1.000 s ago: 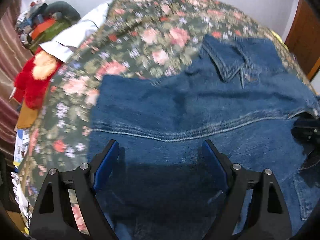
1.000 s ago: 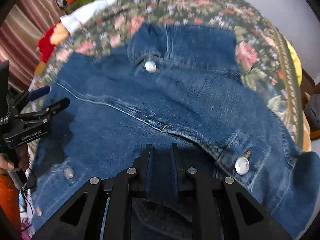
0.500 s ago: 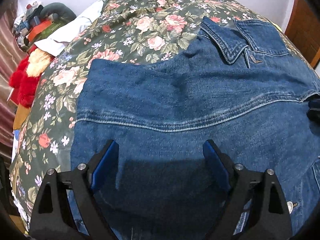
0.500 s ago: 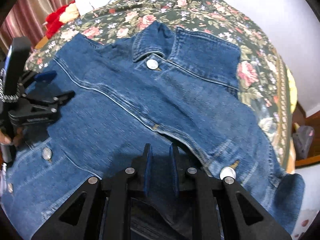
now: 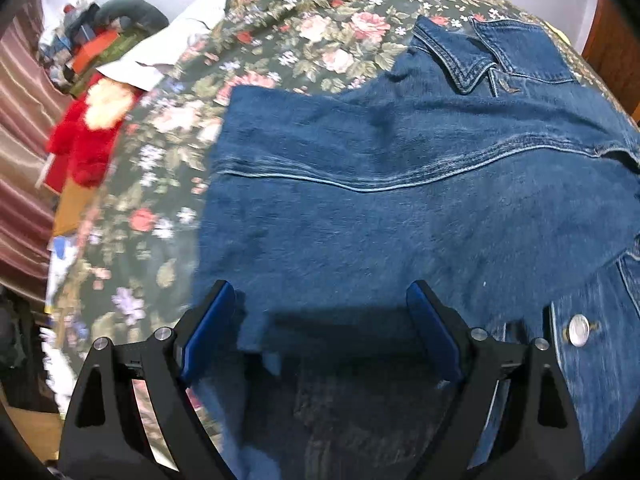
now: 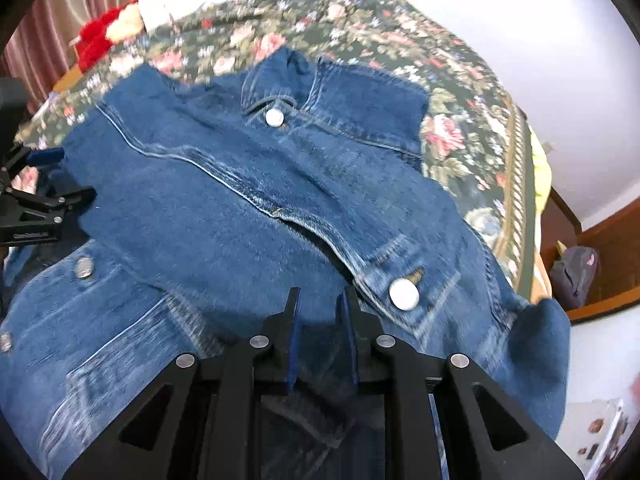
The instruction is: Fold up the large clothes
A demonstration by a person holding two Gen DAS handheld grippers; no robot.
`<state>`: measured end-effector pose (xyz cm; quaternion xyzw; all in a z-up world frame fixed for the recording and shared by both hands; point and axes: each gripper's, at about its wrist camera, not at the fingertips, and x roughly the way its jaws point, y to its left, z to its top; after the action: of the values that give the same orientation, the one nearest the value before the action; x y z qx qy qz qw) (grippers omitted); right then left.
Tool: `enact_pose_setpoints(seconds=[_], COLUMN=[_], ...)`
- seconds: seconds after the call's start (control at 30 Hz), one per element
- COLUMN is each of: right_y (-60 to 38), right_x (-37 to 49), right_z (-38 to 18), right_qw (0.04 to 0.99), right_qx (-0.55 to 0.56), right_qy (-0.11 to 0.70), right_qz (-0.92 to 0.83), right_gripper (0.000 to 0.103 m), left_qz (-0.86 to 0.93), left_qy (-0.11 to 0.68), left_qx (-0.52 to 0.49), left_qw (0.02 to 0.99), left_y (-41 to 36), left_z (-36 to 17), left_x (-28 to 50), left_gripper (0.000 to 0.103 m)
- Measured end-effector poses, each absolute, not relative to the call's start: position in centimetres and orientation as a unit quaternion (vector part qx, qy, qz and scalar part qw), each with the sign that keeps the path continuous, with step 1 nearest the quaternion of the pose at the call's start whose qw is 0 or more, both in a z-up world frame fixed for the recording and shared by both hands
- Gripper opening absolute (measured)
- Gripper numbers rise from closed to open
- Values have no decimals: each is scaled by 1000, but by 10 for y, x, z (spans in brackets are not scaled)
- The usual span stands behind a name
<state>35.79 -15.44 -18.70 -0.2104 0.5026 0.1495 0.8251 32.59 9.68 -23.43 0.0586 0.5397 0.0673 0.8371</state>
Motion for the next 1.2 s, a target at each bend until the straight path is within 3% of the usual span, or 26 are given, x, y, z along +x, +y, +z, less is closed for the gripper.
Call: enact_pose_setpoints(seconds=[0.3,0.57,1.0,1.03,1.1,1.2], right_y=[-257,-345,-373,-376,-384,-398], right_x=[321,323,280,277,268,257], right_z=[-134,-209,-209,-211,-211,-211], right_qw=[873,814,836,835,842,845], right_qx=[-127,-36,-33,-42,-42,-18], right_qy=[465,576,547,549,538,533], right_qz=[73,66,21,4,-10,-27], right_gripper=[14,14,15,17,39,52], left_qz=[48,-6,-58,-62,-71,-79], left_qy=[485,475,470,471,477,498], left_qx=[83,77,113,117,123,129], left_qw=[869,876,874,872,867,854], left_y=[63,6,-52,-56,-64,-76], left_z=[-181,-170,-169,-171,-179,-199], left_x=[319,339,361,364,370,380], left_gripper=[88,89,89,89,89,89])
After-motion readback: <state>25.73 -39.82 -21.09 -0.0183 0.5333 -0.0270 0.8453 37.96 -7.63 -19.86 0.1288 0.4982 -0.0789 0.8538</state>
